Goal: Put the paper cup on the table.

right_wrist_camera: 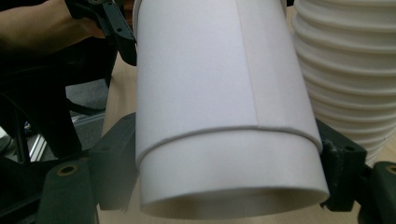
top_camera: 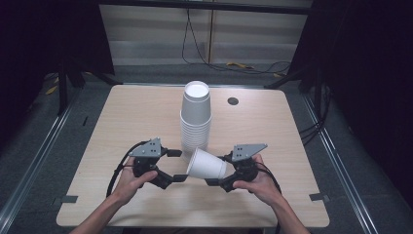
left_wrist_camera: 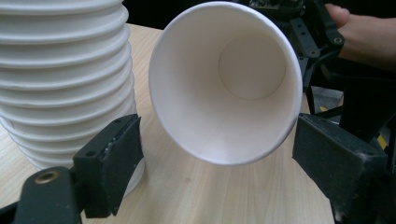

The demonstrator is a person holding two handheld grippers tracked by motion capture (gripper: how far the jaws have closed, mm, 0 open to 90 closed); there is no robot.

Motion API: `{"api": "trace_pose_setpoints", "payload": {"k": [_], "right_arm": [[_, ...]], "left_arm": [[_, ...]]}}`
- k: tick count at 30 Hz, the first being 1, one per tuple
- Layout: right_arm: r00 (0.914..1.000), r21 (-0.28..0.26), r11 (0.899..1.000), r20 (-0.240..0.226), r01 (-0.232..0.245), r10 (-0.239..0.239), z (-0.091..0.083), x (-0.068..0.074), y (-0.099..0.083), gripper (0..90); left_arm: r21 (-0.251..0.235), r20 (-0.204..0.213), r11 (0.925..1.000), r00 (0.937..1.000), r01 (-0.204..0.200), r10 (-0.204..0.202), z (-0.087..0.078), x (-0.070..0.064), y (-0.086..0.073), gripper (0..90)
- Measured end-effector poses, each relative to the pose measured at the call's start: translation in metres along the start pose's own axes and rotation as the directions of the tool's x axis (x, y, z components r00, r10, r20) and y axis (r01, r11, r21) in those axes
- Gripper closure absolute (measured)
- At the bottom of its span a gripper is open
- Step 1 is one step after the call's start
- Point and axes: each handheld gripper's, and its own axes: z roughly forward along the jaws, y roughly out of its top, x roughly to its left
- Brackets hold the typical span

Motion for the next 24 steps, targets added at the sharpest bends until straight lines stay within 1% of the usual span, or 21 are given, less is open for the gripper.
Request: {"api": "trace_pose_setpoints", "payload": {"k": [2,3,5,9,10,11,12,17,20,21,24], "right_arm": [[1.0000,-0.003,1.000,0.006,0.001,-0.001,0.0002,0.0001,-0.0004,22.6],[1.0000,-0.015,1.000,0.004,0.000,0.000,0.0014,0.0001,-0.0012,22.6],[1.0000,-0.020,1.000,0.003,-0.003,0.003,0.0016,0.0001,-0.0014,22.6],[0.9998,-0.059,0.998,-0.010,-0.019,0.018,0.0012,-0.0004,-0.0015,22.5],[0.9993,-0.082,0.996,-0.017,-0.034,0.033,0.0002,-0.0013,-0.0022,22.6],[0.9993,-0.082,0.996,-0.017,-0.034,0.033,0.0002,-0.0013,-0.0022,22.6],[0.9989,-0.093,0.995,-0.022,-0.042,0.041,0.0002,-0.0021,-0.0033,22.6],[0.9980,-0.106,0.993,-0.032,-0.058,0.055,0.0024,-0.0035,-0.0071,22.6],[0.9979,-0.112,0.992,-0.037,-0.056,0.052,0.0048,-0.0028,-0.0081,22.6],[0.9977,-0.123,0.991,-0.045,-0.057,0.052,0.0066,-0.0018,-0.0082,22.6],[0.9976,-0.127,0.990,-0.049,-0.055,0.049,0.0079,-0.0011,-0.0083,22.6]], "left_arm": [[-0.009,-0.003,0.9999,1.0000,0.005,-0.005,-0.0003,-0.0004,0.0003,15.6],[-0.011,-0.001,0.9999,1.0000,0.005,-0.005,-0.0003,-0.0004,0.0003,15.6],[-0.010,-0.008,1.0000,1.0000,0.000,0.000,-0.0004,-0.0011,0.0006,15.6],[-0.020,-0.018,0.9998,0.9998,0.001,-0.002,-0.0016,-0.0015,0.0014,15.6],[-0.033,-0.018,0.9994,0.9998,0.006,-0.006,-0.0020,-0.0014,0.0016,15.6],[-0.033,-0.018,0.9994,0.9998,0.006,-0.006,-0.0020,-0.0014,0.0016,15.6],[-0.037,-0.018,0.9993,0.9998,0.009,-0.010,-0.0023,-0.0016,0.0018,15.6],[-0.053,-0.025,0.9985,0.9996,0.013,-0.014,-0.0013,-0.0052,0.0040,15.6],[-0.056,-0.018,0.9982,0.9996,0.019,-0.020,0.0001,-0.0062,0.0041,15.6],[-0.057,-0.014,0.9981,0.9996,0.023,-0.023,0.0014,-0.0067,0.0036,15.6],[-0.057,-0.015,0.9982,0.9997,0.020,-0.021,0.0017,-0.0064,0.0034,15.6]]}}
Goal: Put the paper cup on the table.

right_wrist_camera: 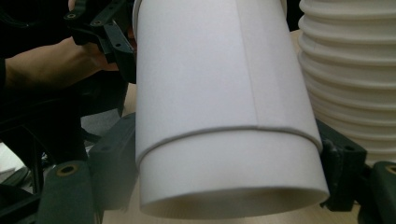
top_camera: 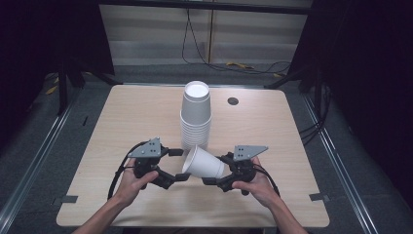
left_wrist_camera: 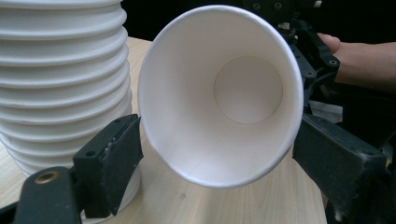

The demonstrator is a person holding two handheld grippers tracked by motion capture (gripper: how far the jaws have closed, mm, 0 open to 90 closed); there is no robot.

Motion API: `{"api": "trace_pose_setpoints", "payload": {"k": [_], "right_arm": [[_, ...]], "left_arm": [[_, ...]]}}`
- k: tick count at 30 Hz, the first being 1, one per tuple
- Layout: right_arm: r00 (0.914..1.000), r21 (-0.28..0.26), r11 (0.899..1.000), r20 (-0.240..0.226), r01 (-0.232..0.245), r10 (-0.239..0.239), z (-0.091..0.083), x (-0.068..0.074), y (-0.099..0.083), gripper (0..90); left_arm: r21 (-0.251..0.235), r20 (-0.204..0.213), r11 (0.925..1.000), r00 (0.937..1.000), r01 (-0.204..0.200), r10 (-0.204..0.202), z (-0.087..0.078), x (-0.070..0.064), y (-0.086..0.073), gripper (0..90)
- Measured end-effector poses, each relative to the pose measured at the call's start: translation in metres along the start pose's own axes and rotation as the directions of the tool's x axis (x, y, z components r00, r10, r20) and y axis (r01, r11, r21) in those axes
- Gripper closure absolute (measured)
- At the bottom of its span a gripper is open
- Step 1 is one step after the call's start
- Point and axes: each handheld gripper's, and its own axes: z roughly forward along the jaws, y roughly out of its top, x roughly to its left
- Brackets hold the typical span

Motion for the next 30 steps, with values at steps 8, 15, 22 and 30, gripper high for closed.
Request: {"api": "trace_pose_setpoints", "payload": {"k": [8,15,22,30], "right_arm": [[0.9999,-0.024,1.000,-0.012,0.008,-0.009,0.0016,0.0002,-0.0007,22.7],[0.9995,-0.026,0.999,-0.024,0.018,-0.019,0.0021,0.0011,0.0000,22.8],[0.9988,-0.027,0.999,-0.035,0.033,-0.034,0.0034,0.0036,0.0010,22.8],[0.9973,-0.018,0.999,-0.053,0.050,-0.051,0.0074,0.0072,0.0011,22.8]], "left_arm": [[-0.008,0.002,0.9999,0.9999,0.010,-0.010,0.0011,0.0013,-0.0019,14.9],[-0.003,-0.029,1.0000,0.9996,0.006,-0.006,0.0029,0.0005,-0.0019,4.1],[-0.008,-0.019,1.0000,0.9998,0.003,-0.003,0.0057,-0.0007,-0.0013,0.0],[-0.041,0.040,0.9980,0.9981,0.047,-0.046,0.0067,-0.0001,0.0015,0.0]]}}
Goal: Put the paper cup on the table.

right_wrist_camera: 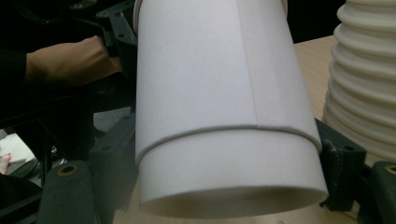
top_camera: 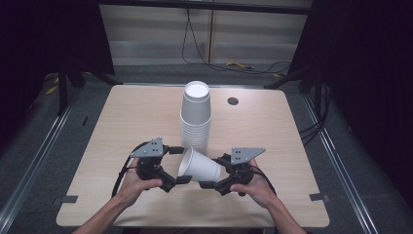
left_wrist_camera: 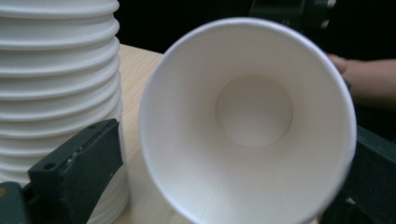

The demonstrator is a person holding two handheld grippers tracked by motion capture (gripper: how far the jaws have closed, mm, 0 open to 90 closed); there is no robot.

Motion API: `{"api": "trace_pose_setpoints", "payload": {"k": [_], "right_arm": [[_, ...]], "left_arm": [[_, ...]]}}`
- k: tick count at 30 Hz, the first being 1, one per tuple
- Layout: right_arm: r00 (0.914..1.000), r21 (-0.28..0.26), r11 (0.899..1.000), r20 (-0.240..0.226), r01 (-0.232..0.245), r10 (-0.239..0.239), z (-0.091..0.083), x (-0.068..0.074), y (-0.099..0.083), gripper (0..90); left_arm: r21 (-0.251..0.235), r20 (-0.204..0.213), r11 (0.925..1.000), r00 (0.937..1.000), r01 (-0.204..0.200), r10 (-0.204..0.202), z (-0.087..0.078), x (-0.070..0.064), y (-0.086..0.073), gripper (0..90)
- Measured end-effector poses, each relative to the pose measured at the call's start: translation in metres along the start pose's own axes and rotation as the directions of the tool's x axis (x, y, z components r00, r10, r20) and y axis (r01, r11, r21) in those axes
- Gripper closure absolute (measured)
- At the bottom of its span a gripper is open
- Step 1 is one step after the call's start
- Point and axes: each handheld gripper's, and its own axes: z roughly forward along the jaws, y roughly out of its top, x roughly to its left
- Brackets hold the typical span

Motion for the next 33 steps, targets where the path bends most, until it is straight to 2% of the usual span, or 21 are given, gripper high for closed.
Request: {"api": "trace_pose_setpoints", "payload": {"k": [9,18,23,28,30,33], "right_arm": [[0.9996,0.005,1.000,-0.023,0.016,-0.016,0.005,0.002,0.000,22.8],[0.9990,0.007,0.999,-0.024,0.037,-0.036,0.007,0.005,0.001,22.8],[0.9991,0.009,0.999,-0.025,0.033,-0.033,0.008,0.005,0.000,22.8],[0.9992,0.014,0.999,-0.029,0.029,-0.029,0.009,0.004,-0.001,22.7],[0.9990,0.028,0.999,-0.029,0.033,-0.032,0.010,0.004,-0.002,22.5],[0.9995,0.027,0.999,-0.027,0.017,-0.016,0.012,0.003,-0.003,21.2]], "left_arm": [[0.006,0.022,0.9997,0.9995,-0.023,0.023,0.005,-0.003,-0.001,0.0],[0.019,0.057,0.9997,0.9983,-0.014,0.013,0.010,-0.001,-0.002,0.0],[0.011,0.066,0.9997,0.9976,-0.022,0.021,0.010,-0.002,-0.002,4.4],[0.032,0.063,0.9991,0.9977,-0.028,0.026,0.010,-0.003,-0.001,4.7],[0.053,0.066,0.9975,0.9969,-0.046,0.042,0.009,-0.003,-0.001,6.7],[0.054,0.064,0.9980,0.9975,-0.035,0.031,0.008,-0.002,-0.001,8.5]]}}
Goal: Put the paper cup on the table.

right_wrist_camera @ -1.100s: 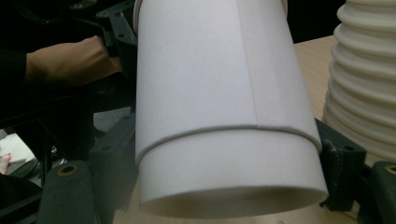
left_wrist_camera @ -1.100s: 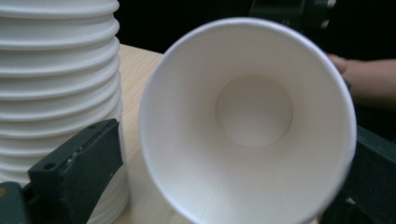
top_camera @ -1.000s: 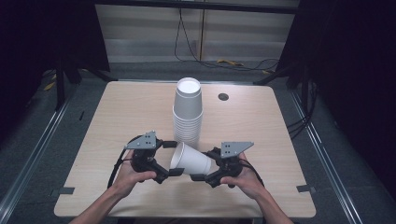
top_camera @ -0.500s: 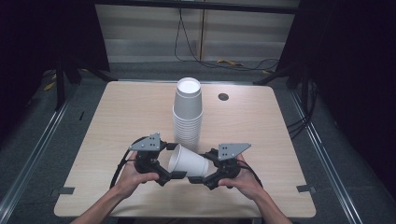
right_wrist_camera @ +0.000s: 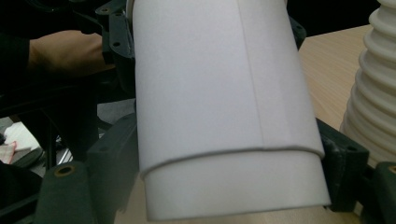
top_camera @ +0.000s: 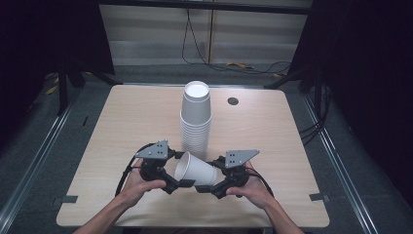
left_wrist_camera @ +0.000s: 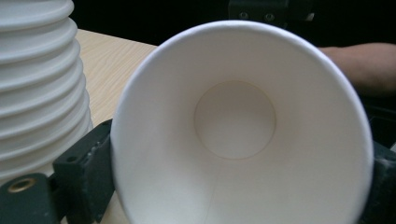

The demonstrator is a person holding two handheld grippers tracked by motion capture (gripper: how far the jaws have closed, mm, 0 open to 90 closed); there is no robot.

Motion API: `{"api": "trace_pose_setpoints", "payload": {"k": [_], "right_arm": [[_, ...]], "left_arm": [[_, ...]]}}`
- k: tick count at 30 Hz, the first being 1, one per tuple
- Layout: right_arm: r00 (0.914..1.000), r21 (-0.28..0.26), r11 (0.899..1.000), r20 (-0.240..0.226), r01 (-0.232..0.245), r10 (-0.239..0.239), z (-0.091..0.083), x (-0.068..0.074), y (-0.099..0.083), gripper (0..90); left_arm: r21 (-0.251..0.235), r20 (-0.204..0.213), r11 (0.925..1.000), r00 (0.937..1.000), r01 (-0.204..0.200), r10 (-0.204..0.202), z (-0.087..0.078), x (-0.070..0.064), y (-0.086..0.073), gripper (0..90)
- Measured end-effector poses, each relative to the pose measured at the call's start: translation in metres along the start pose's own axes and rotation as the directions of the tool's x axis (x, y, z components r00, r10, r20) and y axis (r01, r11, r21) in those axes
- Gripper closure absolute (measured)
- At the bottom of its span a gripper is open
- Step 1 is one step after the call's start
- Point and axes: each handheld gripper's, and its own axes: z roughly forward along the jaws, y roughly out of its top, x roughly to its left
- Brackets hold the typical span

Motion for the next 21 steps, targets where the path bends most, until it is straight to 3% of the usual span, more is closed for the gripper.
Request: {"api": "trace_pose_setpoints", "payload": {"k": [8,21], "right_arm": [[0.9991,0.002,1.000,0.041,-0.005,0.005,0.0013,0.0016,-0.0004,17.7],[0.9949,-0.004,0.996,0.054,-0.085,0.085,-0.0047,-0.0029,0.0000,14.4]], "left_arm": [[0.022,-0.027,0.9998,0.9996,-0.001,0.002,-0.0005,-0.0008,0.0000,9.3],[0.028,-0.064,0.9994,0.9978,0.019,-0.017,-0.0094,0.0010,-0.0002,9.2]]}}
